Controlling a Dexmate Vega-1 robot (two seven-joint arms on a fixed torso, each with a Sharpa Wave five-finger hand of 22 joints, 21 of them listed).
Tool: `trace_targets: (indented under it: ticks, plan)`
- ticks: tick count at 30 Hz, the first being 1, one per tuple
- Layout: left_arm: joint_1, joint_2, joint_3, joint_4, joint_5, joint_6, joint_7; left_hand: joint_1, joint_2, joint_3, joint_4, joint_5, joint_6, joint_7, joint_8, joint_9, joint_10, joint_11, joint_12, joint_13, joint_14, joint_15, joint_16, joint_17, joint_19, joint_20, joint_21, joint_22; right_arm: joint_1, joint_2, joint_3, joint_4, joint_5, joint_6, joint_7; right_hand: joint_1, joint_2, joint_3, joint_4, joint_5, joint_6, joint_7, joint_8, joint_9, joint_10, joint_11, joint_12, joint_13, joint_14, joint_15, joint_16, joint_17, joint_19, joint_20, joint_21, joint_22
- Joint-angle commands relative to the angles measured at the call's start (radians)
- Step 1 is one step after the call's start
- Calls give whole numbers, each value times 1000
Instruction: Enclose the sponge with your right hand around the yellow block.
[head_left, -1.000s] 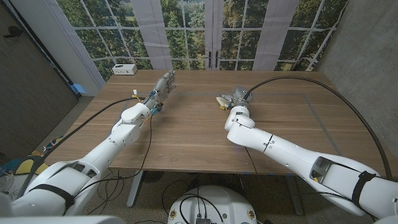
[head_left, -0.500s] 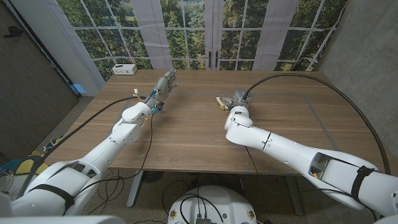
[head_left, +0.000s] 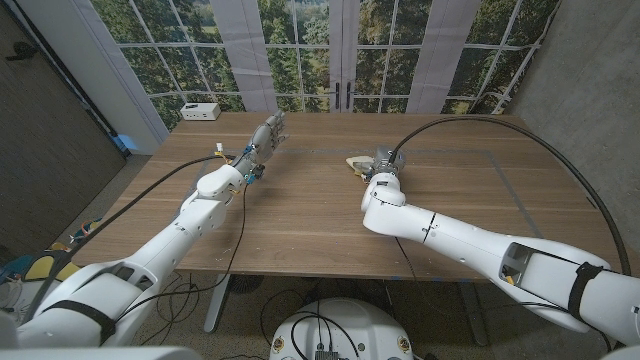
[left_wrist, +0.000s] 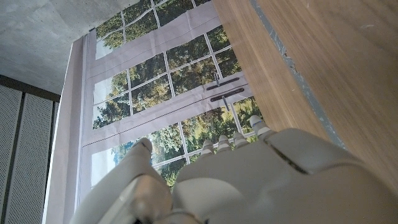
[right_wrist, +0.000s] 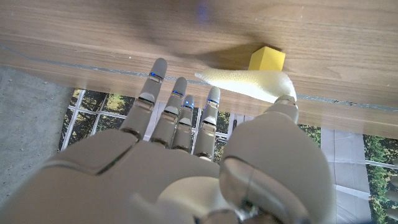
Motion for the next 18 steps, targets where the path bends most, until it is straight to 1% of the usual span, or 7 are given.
trace_targets:
  ticks: [1, 2, 5, 6, 8, 14, 18]
  plan:
    - [13, 12, -4, -23, -3, 16, 11, 12, 4, 2, -5, 2, -80, -9, -1, 2, -172, 3, 1, 3, -174, 7, 0, 1, -18, 2, -4, 6, -34, 3, 55, -13, 18, 30, -26, -5, 28, -2, 9, 2, 22, -1, 0, 3, 12, -1, 2, 2, 10, 1, 6, 7, 11, -2, -3, 4]
    - [11, 13, 0, -24, 7, 15, 19, 12, 4, 2, -5, 2, -80, -10, -1, 2, -172, 3, 1, 3, -174, 7, 0, 1, -18, 2, -4, 6, -82, 5, 115, -31, 32, 94, -70, -21, 29, -10, 19, -1, 6, 8, -10, 3, 13, 8, 0, 3, 14, 5, 9, 9, 20, 3, 0, 4]
    - [3, 4, 0, -5, -3, 8, 0, 12, 4, 2, -6, 2, -80, -10, 0, 2, -172, 4, 2, 3, -173, 7, 1, 1, -17, 3, -5, 6, -89, 6, 131, -32, 36, 121, -78, -47, 28, -22, 33, -5, -8, 13, -20, 3, 13, 20, -2, 3, 18, 13, 11, 11, 27, 6, 1, 4]
    - [2, 4, 1, -4, 0, 8, 1, 12, 4, 2, -6, 2, -80, -9, 0, 2, -172, 4, 2, 3, -173, 6, 1, 1, -17, 3, -5, 6, -91, 30, 128, -8, 16, 106, -113, -50, 29, -23, 36, -6, -9, 12, -21, 3, 15, 23, -2, 3, 20, 15, 12, 11, 29, 6, 1, 4]
    - [-1, 0, 1, 4, 0, 2, -1, 12, 5, 2, -6, 2, -81, -10, 0, 2, -172, 4, 2, 3, -173, 7, 1, 1, -17, 3, -5, 6, -75, 50, 130, 12, 24, 81, -99, -60, 35, -26, 43, -7, -5, 2, -22, 3, 16, 22, -3, 3, 29, 17, 16, 13, 31, 4, 1, 4]
    - [-3, 0, 0, 10, -3, 3, -7, 13, 5, 1, -7, 1, -83, -11, -1, 2, -174, 3, 1, 3, -174, 6, 1, 1, -17, 4, -6, 6, -73, 74, 131, 58, 12, 121, -130, -70, 70, -20, 58, -5, 36, -8, -13, 3, 37, 14, 2, 3, 39, 10, 20, 15, 34, -5, 1, 5]
    - [-1, 1, -3, 8, -5, -3, -8, 14, 6, 1, -7, 1, -83, -11, 0, 2, -174, 4, 1, 3, -174, 7, 0, 1, -16, 3, -7, 6, -25, 65, 72, 83, -4, 85, -80, -68, 79, -19, 60, -4, 36, -15, -16, 3, 41, 9, 2, 3, 44, 4, 22, 15, 36, -11, 1, 5]
